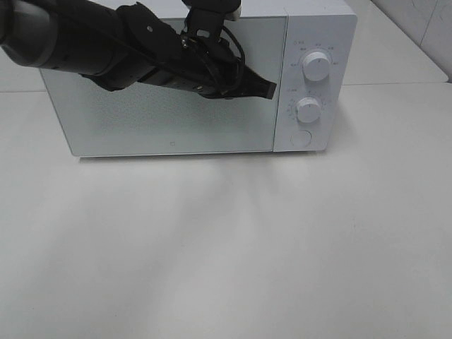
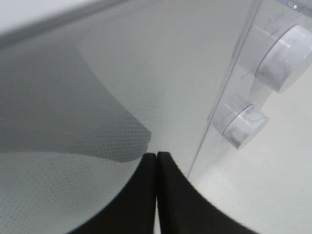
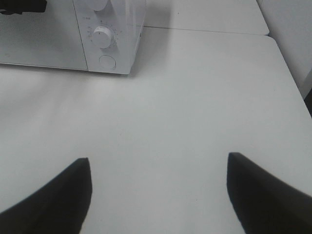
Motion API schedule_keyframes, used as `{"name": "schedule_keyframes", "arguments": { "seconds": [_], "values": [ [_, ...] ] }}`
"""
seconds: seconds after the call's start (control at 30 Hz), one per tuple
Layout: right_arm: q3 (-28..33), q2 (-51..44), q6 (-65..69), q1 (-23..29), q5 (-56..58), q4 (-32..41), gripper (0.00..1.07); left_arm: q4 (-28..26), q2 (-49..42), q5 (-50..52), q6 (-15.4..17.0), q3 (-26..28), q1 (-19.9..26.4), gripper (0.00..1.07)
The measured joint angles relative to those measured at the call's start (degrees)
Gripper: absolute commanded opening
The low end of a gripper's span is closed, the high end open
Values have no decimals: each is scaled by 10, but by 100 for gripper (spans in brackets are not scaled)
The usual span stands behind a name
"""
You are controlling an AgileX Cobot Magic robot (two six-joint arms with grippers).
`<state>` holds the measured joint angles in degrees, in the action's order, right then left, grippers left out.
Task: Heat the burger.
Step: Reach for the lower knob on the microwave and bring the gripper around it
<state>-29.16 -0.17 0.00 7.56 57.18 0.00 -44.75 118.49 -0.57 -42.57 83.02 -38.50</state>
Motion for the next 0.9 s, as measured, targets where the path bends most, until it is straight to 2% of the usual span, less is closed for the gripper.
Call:
{"name": "schedule_keyframes", "arguments": {
  "seconds": [0.23,0.6,0.7,0.77,0.8,0.83,0.87,0.9],
  "values": [
    [0,0,0,0,0,0,70,-2,-11,-26,8,10,-1,0],
    [0,0,0,0,0,3,70,58,-70,-114,-10,20,14,0],
    [0,0,0,0,0,3,70,81,-90,-151,3,22,17,0],
    [0,0,0,0,0,3,70,127,-107,-202,45,23,17,0],
    [0,0,0,0,0,3,70,127,-107,-202,45,23,17,0],
    [0,0,0,0,0,0,70,180,-118,-243,91,23,17,0],
    [0,0,0,0,0,0,70,207,-122,-260,118,23,17,0],
    [0,0,0,0,0,0,70,207,-122,-260,118,23,17,0]
  ]
}}
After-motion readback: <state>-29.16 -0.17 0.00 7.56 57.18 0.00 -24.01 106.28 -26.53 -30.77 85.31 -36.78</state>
